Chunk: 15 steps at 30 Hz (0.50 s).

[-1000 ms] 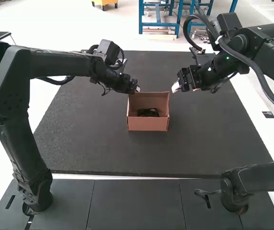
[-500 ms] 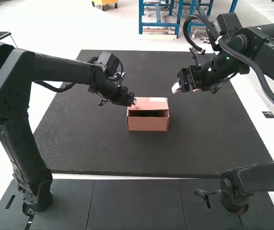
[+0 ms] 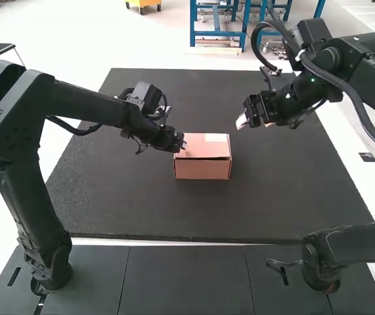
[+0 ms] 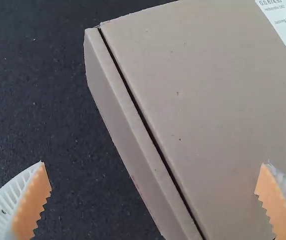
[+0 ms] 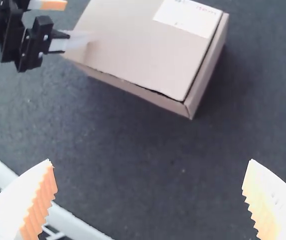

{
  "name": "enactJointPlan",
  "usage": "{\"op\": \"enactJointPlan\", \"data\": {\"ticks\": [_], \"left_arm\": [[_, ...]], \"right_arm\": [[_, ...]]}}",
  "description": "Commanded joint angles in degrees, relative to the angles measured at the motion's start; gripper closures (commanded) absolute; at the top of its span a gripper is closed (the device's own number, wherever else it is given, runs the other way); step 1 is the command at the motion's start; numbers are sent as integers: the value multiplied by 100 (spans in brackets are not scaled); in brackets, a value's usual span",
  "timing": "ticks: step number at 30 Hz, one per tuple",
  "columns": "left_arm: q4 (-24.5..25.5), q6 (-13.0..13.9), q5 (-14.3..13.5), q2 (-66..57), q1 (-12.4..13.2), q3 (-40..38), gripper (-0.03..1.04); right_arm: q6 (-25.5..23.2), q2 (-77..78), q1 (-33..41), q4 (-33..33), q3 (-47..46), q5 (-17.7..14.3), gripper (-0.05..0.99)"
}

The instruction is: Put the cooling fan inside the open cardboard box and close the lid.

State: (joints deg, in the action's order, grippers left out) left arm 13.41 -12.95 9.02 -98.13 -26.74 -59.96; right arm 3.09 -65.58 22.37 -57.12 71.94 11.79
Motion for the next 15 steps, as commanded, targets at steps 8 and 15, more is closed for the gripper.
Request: {"op": "enactJointPlan", "data": {"ticks": [8,15], "left_arm": [[4,-32,-23,-453,-33,29,5],[250,-58,-119,-242,-6,-156,5]], "right_arm": [[51,195,4,8,74,60,10],[51,195,13,17,39,60,10]]}}
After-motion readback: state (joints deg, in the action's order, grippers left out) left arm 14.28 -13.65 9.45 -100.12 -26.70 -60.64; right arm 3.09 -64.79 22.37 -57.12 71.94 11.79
